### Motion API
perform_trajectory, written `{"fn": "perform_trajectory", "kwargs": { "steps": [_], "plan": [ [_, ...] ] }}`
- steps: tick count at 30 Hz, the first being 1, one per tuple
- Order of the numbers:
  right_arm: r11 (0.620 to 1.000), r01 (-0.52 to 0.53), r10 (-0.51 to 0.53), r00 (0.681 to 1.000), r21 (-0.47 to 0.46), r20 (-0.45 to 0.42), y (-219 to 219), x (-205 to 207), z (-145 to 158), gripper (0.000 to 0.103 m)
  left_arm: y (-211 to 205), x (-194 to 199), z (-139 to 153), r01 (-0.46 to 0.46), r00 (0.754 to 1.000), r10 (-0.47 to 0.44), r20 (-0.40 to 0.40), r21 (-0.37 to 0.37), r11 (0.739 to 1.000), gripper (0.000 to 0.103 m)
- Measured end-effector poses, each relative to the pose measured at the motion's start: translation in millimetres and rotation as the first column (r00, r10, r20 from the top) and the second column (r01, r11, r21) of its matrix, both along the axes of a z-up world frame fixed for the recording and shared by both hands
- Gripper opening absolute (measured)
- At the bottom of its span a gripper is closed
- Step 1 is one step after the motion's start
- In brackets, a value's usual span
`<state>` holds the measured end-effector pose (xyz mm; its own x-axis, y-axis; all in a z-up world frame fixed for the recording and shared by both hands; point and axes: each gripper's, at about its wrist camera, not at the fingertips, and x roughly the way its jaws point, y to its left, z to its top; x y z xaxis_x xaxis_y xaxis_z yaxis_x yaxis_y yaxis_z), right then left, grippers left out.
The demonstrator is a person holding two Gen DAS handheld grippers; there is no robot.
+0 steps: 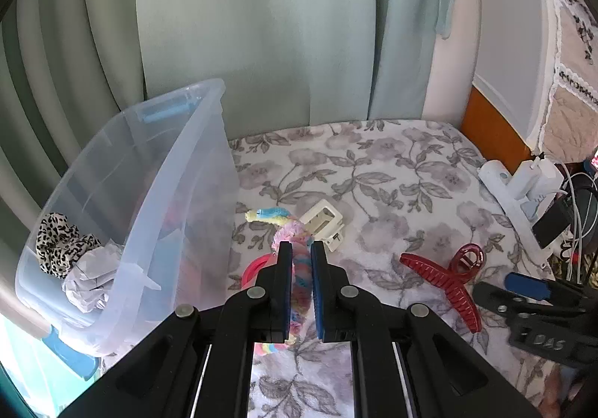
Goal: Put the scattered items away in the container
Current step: 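Lift and carry the hair tie and claw clip over the clear box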
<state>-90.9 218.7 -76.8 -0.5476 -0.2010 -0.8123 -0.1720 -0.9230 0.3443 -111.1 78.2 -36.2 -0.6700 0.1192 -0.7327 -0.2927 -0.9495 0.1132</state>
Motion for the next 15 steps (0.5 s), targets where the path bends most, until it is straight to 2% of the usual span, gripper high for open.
{"fn": "perform_trajectory", "kwargs": {
  "steps": [7,15],
  "plan": [
    [0.996,-0.051,0.046,0.997,0.077,0.065,-12.4,-32.9,-29.0,0.070,-2.2,-11.4,-11.0,-0.002,1.000,0.002,0.025,0.004,1.000,0.010],
    [0.994,-0.058,0.052,0.996,0.096,0.066,-16.3,-52.3,-39.8,0.069,-5.0,-26.8,-29.3,-0.007,0.997,0.005,0.071,0.018,1.000,0.010]
  ]
}}
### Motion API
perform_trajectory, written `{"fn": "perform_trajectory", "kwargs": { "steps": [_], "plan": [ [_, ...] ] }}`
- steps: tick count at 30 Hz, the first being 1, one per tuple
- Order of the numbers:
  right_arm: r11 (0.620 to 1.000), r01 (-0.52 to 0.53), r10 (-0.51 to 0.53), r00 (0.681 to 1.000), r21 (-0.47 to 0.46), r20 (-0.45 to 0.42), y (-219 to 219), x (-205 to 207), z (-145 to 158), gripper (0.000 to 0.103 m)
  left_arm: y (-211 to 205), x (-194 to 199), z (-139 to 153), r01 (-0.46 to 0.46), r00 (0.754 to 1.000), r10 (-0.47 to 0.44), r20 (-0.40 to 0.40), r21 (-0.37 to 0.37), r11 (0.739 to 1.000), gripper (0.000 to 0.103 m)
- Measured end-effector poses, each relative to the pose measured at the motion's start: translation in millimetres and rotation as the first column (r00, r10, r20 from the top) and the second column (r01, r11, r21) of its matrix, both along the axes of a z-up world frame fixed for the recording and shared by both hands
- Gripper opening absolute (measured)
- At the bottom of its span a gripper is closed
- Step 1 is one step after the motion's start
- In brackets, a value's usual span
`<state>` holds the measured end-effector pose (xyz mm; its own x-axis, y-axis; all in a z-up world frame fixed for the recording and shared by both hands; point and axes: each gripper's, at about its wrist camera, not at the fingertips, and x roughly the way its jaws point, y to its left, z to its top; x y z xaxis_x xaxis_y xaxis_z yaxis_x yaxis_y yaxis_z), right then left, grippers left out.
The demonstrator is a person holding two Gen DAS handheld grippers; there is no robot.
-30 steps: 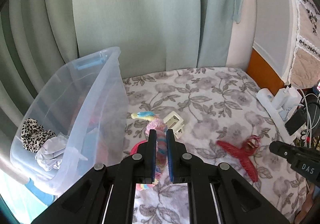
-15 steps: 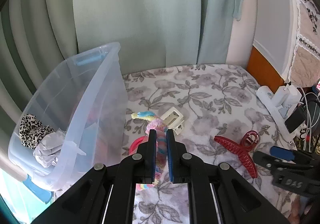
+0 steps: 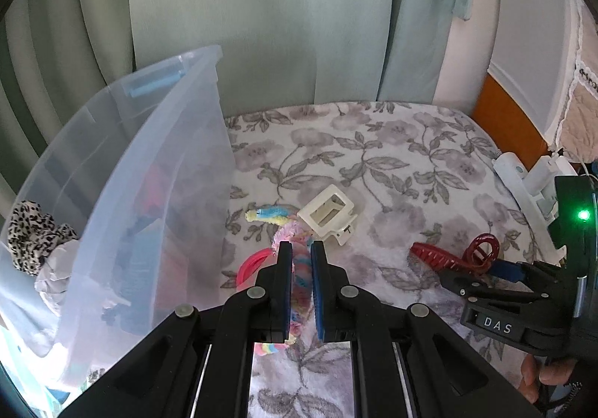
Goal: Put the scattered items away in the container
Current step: 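Lift and carry the hair tie and claw clip over the clear box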
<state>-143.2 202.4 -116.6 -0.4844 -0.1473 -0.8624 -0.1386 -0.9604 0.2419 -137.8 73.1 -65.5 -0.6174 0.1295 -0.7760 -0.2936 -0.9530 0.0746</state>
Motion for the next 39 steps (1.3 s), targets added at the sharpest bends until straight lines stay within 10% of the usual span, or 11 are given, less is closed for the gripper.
{"fn": "perform_trajectory", "kwargs": {
  "steps": [15,39],
  "plan": [
    [0.999,0.028,-0.029,0.999,-0.034,-0.035,-0.7,-0.5,16.2,0.066,-6.8,-10.1,-6.6,0.007,1.000,-0.008,0.028,0.047,0.999,0.010],
    [1.000,0.023,-0.024,0.932,-0.009,-0.360,-32.2,73.1,178.6,0.065,-53.2,56.8,123.2,0.040,0.970,0.006,-0.241,0.185,0.982,0.010]
  ]
}}
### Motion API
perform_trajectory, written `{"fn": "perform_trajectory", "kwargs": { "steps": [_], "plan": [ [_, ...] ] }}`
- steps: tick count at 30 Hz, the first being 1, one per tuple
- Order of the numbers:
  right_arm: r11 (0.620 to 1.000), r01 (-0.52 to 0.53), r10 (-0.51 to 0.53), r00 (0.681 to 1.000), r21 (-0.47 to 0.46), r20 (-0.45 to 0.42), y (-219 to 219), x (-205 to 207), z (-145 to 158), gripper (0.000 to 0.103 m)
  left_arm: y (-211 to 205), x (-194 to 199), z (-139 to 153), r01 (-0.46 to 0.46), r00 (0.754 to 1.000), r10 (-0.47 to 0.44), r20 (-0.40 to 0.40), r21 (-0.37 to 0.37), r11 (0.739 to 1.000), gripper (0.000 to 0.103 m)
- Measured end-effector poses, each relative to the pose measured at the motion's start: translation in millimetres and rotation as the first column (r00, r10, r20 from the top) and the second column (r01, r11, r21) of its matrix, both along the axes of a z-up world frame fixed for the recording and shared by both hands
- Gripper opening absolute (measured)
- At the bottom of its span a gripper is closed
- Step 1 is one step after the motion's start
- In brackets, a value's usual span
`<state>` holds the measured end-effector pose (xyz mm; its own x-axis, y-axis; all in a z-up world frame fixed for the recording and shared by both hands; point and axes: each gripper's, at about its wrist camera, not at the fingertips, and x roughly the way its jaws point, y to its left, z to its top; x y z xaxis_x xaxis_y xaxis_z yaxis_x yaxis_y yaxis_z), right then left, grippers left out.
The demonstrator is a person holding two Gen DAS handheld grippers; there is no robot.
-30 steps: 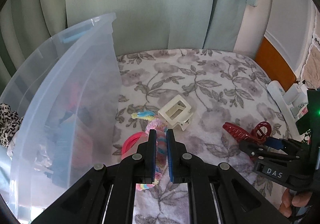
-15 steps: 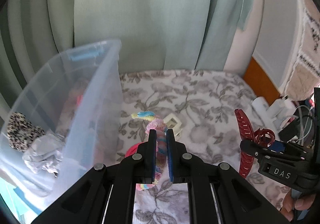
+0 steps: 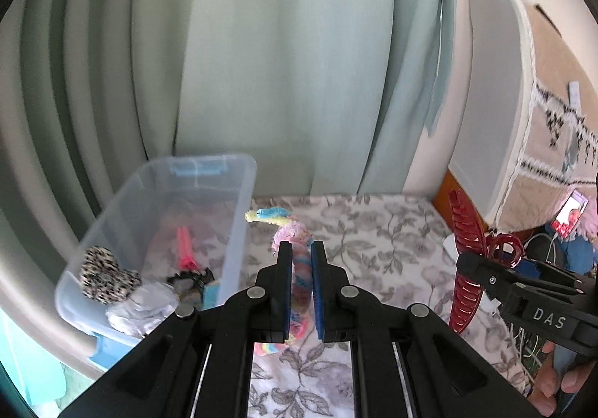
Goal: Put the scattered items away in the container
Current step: 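Lift and carry the hair tie and claw clip over the clear box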
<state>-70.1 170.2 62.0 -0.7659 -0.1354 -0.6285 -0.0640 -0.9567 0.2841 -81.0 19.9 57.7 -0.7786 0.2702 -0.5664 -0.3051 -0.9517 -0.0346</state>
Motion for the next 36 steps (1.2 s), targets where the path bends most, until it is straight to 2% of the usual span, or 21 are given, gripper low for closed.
{"fn": "perform_trajectory", "kwargs": {
  "steps": [9,19,27,36],
  "plan": [
    [0.998,-0.061,0.062,0.993,0.011,-0.103,-35.9,10.5,46.0,0.065,-35.7,8.5,33.0,-0.043,0.996,0.047,-0.076,0.052,0.998,0.010],
    [0.990,-0.138,0.141,0.979,0.034,-0.145,-76.8,10.7,69.1,0.065,-86.2,4.9,43.7,-0.136,0.985,0.146,-0.091,0.106,0.985,0.010],
    [0.977,-0.204,0.210,0.968,0.055,-0.139,-110.9,-1.1,69.9,0.065,-121.3,0.8,41.0,-0.198,0.975,0.209,-0.078,0.135,0.971,0.010],
    [0.961,-0.266,0.272,0.959,0.073,-0.084,-144.9,-18.6,56.2,0.065,-146.7,-14.8,26.1,-0.236,0.969,0.243,-0.035,0.151,0.960,0.010]
  ]
}}
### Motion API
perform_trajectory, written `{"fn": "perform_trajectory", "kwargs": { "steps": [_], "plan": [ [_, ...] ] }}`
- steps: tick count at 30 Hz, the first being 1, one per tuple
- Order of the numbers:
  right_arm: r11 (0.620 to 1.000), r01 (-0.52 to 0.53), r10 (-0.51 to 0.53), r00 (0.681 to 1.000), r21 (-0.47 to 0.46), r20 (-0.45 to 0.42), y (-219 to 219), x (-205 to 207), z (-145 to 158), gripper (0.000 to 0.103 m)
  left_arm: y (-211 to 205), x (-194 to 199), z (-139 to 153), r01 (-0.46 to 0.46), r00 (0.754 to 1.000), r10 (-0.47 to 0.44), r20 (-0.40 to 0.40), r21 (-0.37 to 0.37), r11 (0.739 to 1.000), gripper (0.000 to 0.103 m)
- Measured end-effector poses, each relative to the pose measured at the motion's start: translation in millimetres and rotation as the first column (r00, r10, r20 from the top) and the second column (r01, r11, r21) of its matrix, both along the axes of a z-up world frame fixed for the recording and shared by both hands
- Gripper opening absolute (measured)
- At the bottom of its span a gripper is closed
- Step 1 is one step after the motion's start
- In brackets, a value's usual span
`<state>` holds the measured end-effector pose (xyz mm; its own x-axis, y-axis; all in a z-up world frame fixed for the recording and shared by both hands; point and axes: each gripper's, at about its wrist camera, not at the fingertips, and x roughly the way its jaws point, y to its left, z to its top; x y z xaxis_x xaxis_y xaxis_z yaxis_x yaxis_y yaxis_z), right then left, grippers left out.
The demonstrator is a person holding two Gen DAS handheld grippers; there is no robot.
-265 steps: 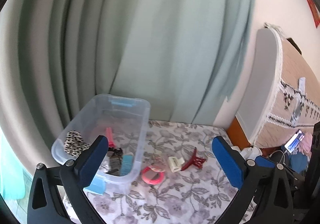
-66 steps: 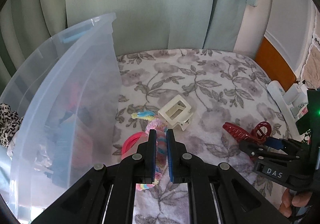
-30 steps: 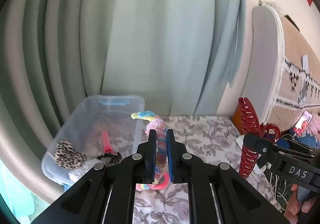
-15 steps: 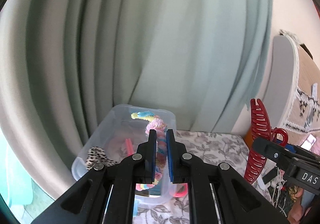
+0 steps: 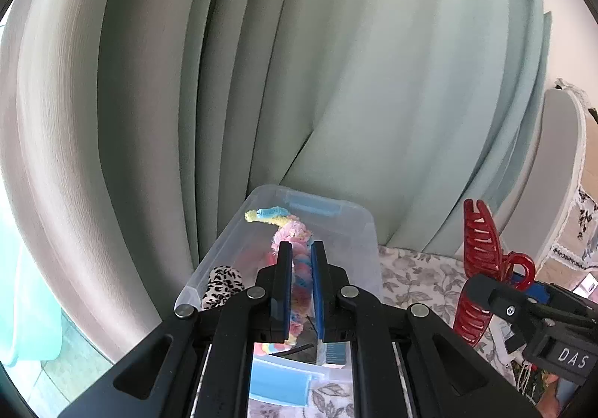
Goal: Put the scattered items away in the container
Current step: 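Lift and carry the hair tie and claw clip over the clear box, then open both tools to drop the hair tie and claw clip into the box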
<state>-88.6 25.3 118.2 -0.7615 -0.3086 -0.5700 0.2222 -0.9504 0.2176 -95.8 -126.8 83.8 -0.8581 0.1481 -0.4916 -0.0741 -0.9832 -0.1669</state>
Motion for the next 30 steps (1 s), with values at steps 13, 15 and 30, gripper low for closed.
{"fn": "perform_trajectory", "kwargs": {
  "steps": [13,15,30],
  "plan": [
    [0.998,-0.067,0.065,0.993,0.014,0.094,-37.9,-35.3,-25.6,0.065,-17.0,-33.8,-27.4,-0.023,0.997,0.023,0.069,0.001,1.000,0.010],
    [0.997,-0.075,0.073,0.992,0.014,0.104,-41.9,-41.9,-28.8,0.065,-18.1,-39.8,-30.9,-0.028,0.997,0.028,0.076,-0.005,1.000,0.010],
    [0.991,-0.133,0.129,0.975,0.011,0.183,-63.1,-82.9,-61.4,0.065,-19.0,-74.8,-60.7,-0.041,0.988,0.045,0.147,-0.029,0.999,0.025]
  ]
}}
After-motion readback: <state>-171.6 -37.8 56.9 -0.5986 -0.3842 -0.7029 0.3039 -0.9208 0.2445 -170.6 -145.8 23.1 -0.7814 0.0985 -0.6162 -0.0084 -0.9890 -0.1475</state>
